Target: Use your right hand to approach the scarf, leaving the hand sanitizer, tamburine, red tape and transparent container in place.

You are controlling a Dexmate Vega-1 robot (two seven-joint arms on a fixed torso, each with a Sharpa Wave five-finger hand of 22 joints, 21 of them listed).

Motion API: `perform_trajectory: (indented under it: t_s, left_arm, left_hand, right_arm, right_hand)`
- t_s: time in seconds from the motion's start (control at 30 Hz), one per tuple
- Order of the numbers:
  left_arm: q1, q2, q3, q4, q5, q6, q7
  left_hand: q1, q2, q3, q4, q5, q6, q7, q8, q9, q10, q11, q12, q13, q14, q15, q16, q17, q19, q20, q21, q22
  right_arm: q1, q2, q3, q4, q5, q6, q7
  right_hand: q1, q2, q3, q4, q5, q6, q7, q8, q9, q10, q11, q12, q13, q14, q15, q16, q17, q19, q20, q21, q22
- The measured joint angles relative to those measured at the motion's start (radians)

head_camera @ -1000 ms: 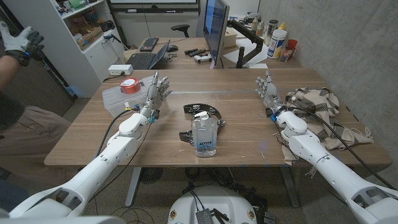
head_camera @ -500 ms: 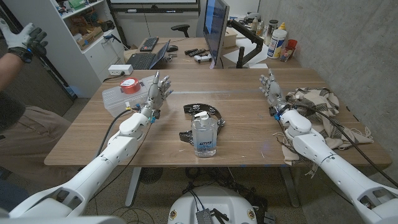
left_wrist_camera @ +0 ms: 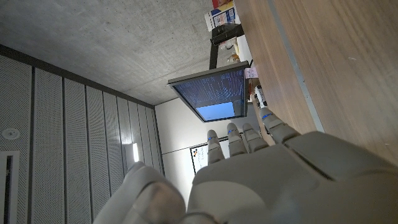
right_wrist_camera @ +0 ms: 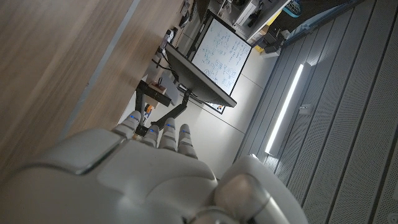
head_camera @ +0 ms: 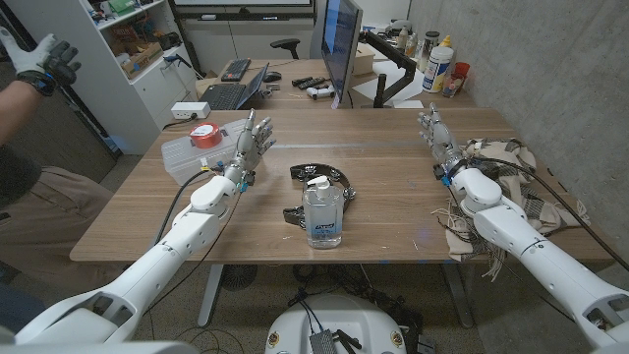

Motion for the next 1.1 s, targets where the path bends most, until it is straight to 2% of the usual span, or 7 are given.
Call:
perform_trajectory:
  t_s: [0.47, 1.1]
  left_arm:
    - [-0.013, -0.004, 0.009, 0.001, 0.01, 0.004, -0.003]
    - [-0.019, 0.004, 0.01, 0.0, 0.008, 0.01, -0.022]
  left_hand:
    - [0.0, 0.0, 0.0, 0.0, 0.0, 0.007, 0.0, 0.0, 0.0, 0.0, 0.0, 0.0, 0.0, 0.0, 0.0, 0.0, 0.0, 0.0, 0.0, 0.0, 0.0]
    - [0.004, 0.004, -0.004, -0.004, 0.0, 0.007, 0.0, 0.0, 0.0, 0.0, 0.0, 0.0, 0.0, 0.0, 0.0, 0.0, 0.0, 0.0, 0.0, 0.0, 0.0]
  right_arm:
    - [-0.02, -0.077, 0.024, -0.064, -0.049, -0.056, -0.038]
    - [-0.045, -0.144, 0.039, -0.128, -0.112, -0.136, -0.091]
  right_hand:
    - [0.0, 0.0, 0.0, 0.0, 0.0, 0.005, -0.005, 0.0, 0.0, 0.005, -0.005, 0.001, 0.0, -0.006, -0.005, 0.0, 0.0, -0.004, -0.004, 0.0, 0.0]
    - [0.0, 0.0, -0.004, 0.004, 0.0, 0.009, -0.002, 0.0, 0.0, 0.005, -0.005, 0.004, 0.0, -0.005, -0.016, 0.0, 0.0, -0.012, -0.013, 0.0, 0.0]
